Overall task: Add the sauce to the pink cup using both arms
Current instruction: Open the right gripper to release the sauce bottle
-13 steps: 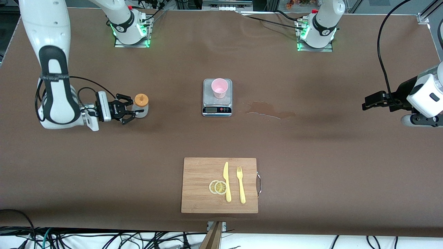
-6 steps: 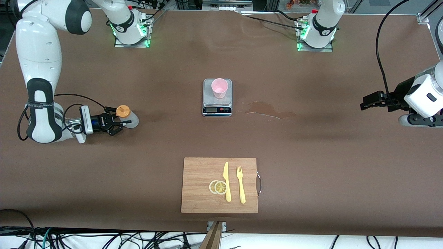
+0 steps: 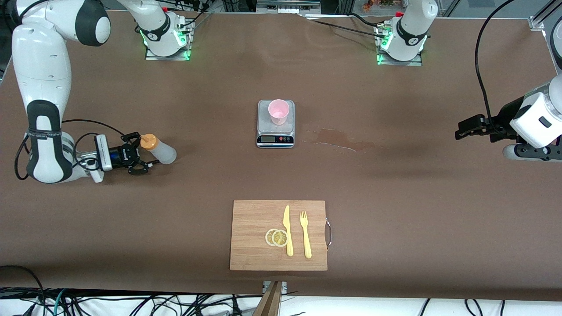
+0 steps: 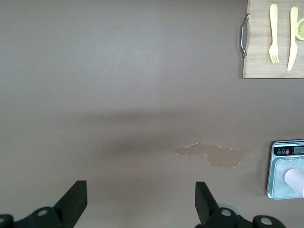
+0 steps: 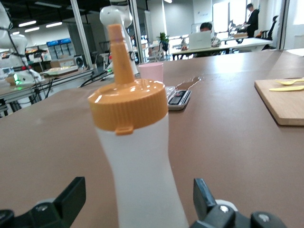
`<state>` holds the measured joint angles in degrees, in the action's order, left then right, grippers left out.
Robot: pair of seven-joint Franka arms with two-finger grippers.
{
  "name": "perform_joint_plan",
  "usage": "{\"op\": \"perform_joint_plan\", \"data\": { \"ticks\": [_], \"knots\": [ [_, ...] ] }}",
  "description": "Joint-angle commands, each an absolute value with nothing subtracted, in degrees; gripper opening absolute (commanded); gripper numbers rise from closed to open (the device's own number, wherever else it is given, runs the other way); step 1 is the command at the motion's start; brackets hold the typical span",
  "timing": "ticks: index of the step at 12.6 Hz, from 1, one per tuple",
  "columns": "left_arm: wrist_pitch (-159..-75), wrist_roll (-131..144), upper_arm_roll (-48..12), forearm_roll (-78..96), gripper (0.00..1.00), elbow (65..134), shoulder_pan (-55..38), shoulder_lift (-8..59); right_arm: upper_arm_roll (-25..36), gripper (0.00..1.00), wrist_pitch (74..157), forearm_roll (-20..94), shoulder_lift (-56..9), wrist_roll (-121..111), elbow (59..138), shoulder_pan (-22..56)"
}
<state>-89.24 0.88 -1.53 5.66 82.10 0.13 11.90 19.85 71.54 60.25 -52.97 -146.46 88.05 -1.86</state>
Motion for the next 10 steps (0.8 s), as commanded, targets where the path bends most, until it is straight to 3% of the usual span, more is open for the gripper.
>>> {"op": "perform_joint_plan", "data": {
  "ticks": [1, 3, 7, 10],
  "knots": [
    [-88.42, -0.26, -1.06, 4.4, 1.0, 79.37, -0.44, 13.36, 21.7, 1.0, 70.22, 55.56, -51.6, -141.88, 85.17, -2.72],
    [-88.33, -0.35, -1.06, 4.39, 1.0, 79.28, -0.35, 13.36, 24.33, 1.0, 68.31, 52.32, -50.01, -138.01, 83.77, -2.46],
    [-88.33, -0.53, -0.97, 4.31, 1.0, 79.28, -0.26, 13.36, 29.96, 1.0, 56.8, 48.61, -49.05, -123.87, 77.63, -1.68],
    [-88.33, -0.53, -0.97, 4.13, 1.0, 79.28, -0.35, 13.36, 30.23, 1.0, 51.78, 47.37, -45.72, -110.52, 75.67, 0.95]
  ]
}}
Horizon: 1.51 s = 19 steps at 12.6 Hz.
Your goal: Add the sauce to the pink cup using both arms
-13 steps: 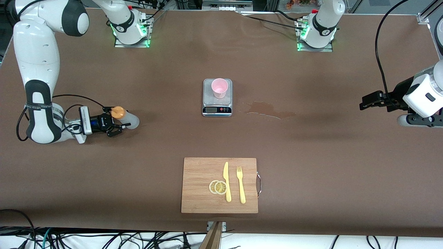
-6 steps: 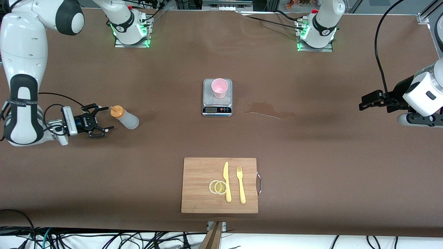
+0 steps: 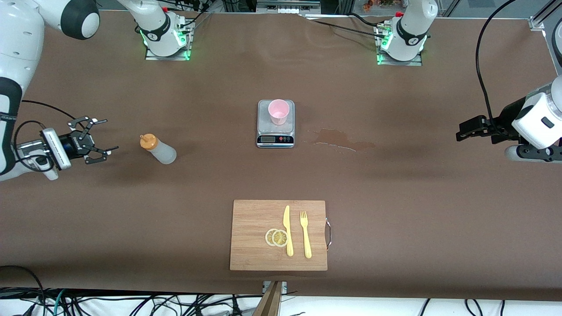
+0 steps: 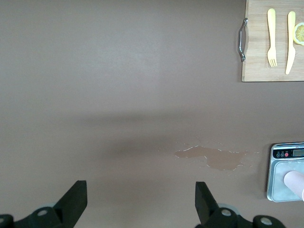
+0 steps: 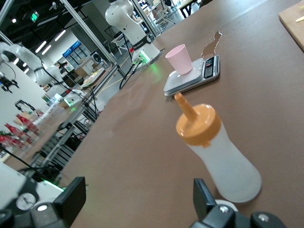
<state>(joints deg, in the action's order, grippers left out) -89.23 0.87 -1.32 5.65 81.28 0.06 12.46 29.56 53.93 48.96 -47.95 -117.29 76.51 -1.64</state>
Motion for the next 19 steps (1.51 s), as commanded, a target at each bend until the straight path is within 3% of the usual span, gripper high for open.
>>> {"op": "perform_joint_plan", "data": {
  "ticks": [1, 4, 6, 13, 17, 19],
  "knots": [
    [-88.33, -0.53, -1.05, 2.91, 1.0, 79.28, -0.35, 13.36, 33.11, 1.0, 50.55, 47.2, -44.31, -106.13, 75.67, 3.93],
    [-88.33, -0.61, -1.14, 2.37, 1.0, 79.28, -0.44, 13.36, 41.19, 1.0, 49.83, 46.15, -41.5, -98.73, 76.37, 11.84],
    [-88.33, -0.53, -1.14, 2.37, 1.0, 79.28, -0.44, 13.36, 40.61, 1.0, 51.84, 40.72, -37.38, -91.8, 76.73, 12.65],
    [-88.33, -0.53, -1.14, 2.64, 1.0, 79.28, -0.44, 13.36, 19.99, 1.0, 69.41, 17.7, -12.51, -48.3, 86.73, 10.12],
    [-88.33, -0.53, -1.14, 2.72, 1.0, 79.28, -0.44, 13.36, 7.76, 1.0, 86.43, 4.34, 0.76, -29.51, 101.56, 4.48],
    [-88.33, -0.53, -1.14, 2.72, 1.0, 79.28, -0.44, 13.36, 3.8, 1.0, 90.25, 1.33, 3.33, -19.29, 105.9, 1.42]
  ]
}}
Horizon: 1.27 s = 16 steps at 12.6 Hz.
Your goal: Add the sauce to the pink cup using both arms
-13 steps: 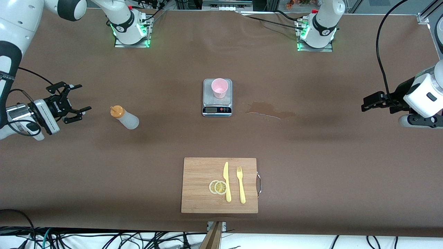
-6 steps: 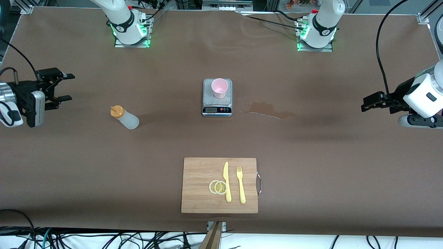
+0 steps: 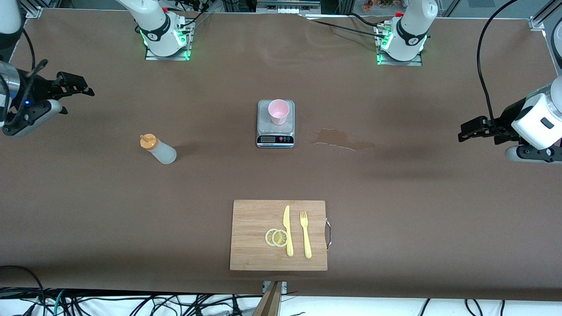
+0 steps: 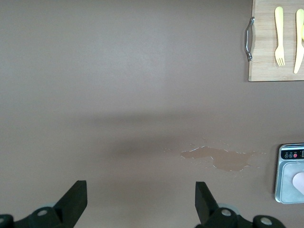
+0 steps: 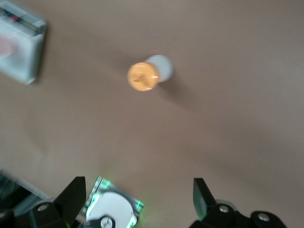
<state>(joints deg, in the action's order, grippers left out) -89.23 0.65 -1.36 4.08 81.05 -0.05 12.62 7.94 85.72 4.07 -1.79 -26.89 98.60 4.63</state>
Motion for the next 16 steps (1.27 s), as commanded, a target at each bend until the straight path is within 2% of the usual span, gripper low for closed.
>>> {"op": "perform_joint_plan", "data": {
  "ticks": [1, 2, 7, 10, 12, 16],
  "knots": [
    [-88.33, -0.53, -1.14, 2.72, 1.0, 79.28, -0.44, 13.36, 3.0, 1.0, 91.74, -1.2, 3.43, -17.25, 105.82, 1.32],
    [-88.33, -0.53, -1.14, 2.72, 1.0, 79.28, -0.44, 13.36, 2.38, 1.0, 93.67, -3.75, 2.99, -16.7, 105.04, 1.23],
    [-88.33, -0.53, -1.14, 2.81, 1.0, 79.28, -0.44, 13.36, 0.09, 1.0, 89.56, -3.78, 0.1, -0.19, 99.24, 1.23],
    [-88.33, -0.53, -1.14, 2.9, 1.0, 79.28, -0.53, 13.36, 3.85, 1.0, 91.14, 1.03, -1.23, -0.35, 96.33, 1.05],
    [-88.33, -0.53, -1.14, 2.9, 1.0, 79.28, -0.53, 13.36, 5.09, 1.0, 95.87, 1.93, -0.62, -0.44, 95.71, 1.14],
    [-88.33, -0.53, -1.14, 2.9, 1.0, 79.28, -0.53, 13.36, 5.36, 1.0, 92.37, 2.55, -0.18, -2.01, 95.62, 1.23]
  ]
}}
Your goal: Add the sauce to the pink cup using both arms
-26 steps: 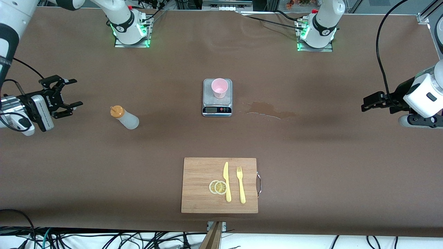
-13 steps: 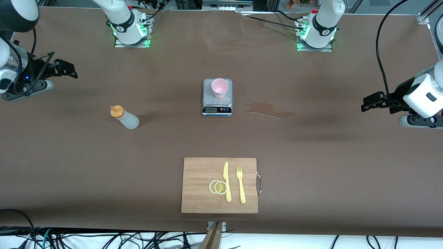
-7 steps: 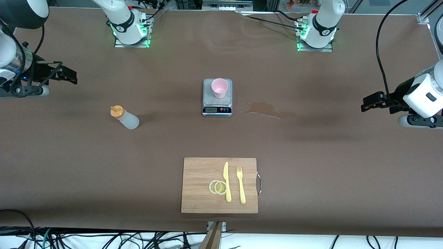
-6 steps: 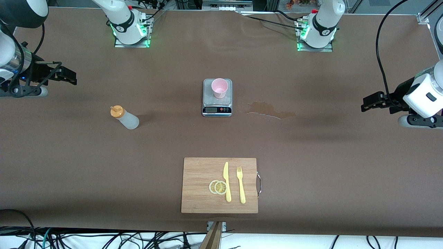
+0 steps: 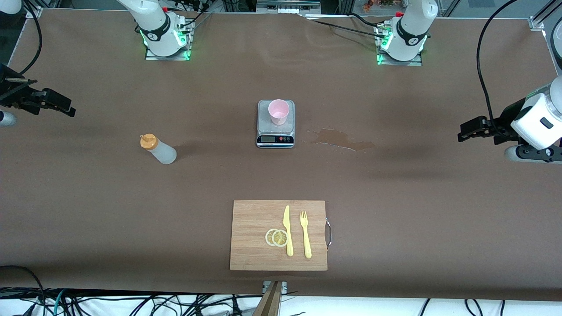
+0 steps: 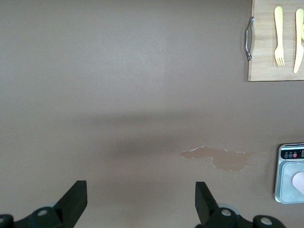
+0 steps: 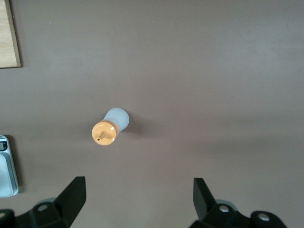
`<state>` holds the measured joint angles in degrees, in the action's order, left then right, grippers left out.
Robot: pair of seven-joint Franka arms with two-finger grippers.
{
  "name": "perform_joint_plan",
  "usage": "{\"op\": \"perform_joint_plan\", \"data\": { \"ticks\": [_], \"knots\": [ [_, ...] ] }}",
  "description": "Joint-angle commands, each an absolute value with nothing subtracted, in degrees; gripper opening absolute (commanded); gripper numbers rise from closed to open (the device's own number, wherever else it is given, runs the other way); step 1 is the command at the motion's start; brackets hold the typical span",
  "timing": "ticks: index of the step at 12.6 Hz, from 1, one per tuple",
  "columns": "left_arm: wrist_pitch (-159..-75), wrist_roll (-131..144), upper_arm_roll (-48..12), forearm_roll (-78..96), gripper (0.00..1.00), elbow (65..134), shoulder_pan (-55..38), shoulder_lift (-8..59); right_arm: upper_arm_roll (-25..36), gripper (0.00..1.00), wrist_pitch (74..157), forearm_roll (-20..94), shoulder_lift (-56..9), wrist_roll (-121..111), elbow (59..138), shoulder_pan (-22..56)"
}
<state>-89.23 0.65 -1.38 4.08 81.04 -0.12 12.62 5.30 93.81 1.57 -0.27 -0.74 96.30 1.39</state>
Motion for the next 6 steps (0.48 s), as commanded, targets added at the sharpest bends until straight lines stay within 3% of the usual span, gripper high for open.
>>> {"op": "perform_joint_plan", "data": {
  "ticks": [1, 6],
  "knots": [
    [-88.33, -0.53, -1.14, 2.9, 1.0, 79.28, -0.53, 13.36, 5.36, 1.0, 92.37, 2.55, -0.18, -2.02, 95.62, 1.14],
    [-88.33, -0.53, -1.14, 2.9, 1.0, 79.28, -0.53, 13.36, 5.36, 1.0, 92.11, 2.03, -0.09, -2.46, 95.8, 1.23]
  ]
}}
